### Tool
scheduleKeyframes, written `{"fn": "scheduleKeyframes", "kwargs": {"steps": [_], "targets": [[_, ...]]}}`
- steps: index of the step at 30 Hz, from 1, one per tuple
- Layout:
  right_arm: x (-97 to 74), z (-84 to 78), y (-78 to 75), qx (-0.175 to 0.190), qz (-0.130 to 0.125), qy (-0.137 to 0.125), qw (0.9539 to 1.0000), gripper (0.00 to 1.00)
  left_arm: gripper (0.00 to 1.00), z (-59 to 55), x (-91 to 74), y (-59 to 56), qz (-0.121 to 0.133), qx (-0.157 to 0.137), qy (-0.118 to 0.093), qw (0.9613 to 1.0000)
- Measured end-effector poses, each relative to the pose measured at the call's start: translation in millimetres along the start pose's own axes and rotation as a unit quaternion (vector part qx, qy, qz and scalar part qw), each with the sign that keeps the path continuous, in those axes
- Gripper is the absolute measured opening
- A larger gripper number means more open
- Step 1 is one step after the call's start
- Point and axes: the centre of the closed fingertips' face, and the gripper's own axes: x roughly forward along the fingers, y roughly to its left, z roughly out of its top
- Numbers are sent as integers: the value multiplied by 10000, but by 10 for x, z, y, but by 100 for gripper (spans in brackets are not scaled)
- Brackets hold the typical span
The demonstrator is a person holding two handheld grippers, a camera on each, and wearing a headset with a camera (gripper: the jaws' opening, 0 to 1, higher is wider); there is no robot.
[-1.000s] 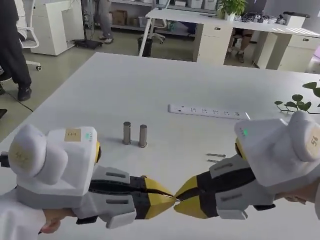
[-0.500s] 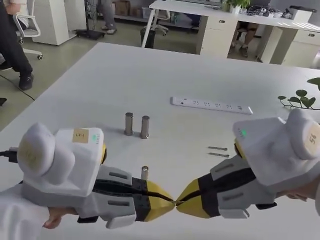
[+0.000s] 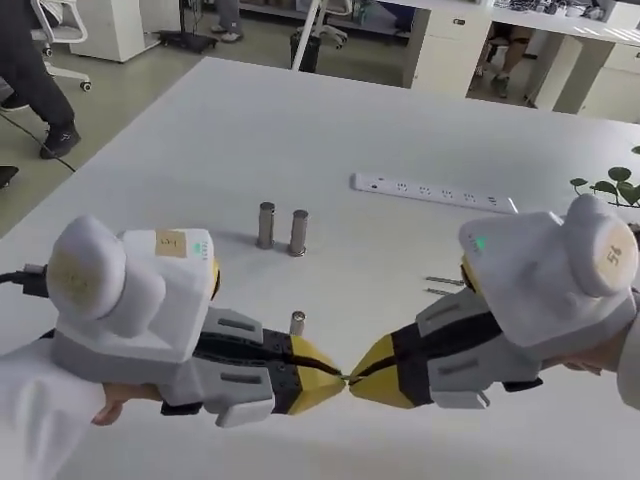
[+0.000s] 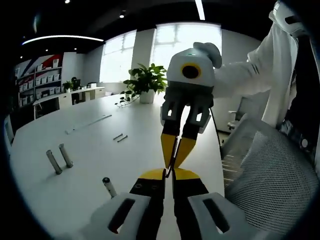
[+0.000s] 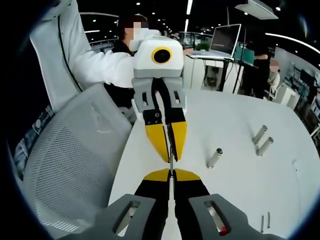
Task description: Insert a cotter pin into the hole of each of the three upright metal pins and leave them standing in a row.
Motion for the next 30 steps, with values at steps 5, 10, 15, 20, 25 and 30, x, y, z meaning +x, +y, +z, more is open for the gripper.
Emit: {"fn": "scheduleKeyframes", "kwargs": {"steps": [5,10,15,20,25,30], "targets": [[-9,-30,-158,66,-141,30,9999,0,21,-33,-29,191,430,-13,4,9991],[-13,-100,-302,150,-302,149,9993,0,29,-79,-84,403,930,-74,18,9956],[14,-252,-418,235,-492,445,9975,0,31,-302,-114,627,1519,-139,401,9875],[57,-310,-489,197,-572,564,9966,0,31,-251,-96,727,1784,-31,260,9836],[140,-365,-576,183,-604,697,9956,0,31,-345,-8,789,1766,-129,378,9835],[193,-377,-657,157,-649,743,9950,0,30,-439,40,854,1815,-336,409,9820]]}}
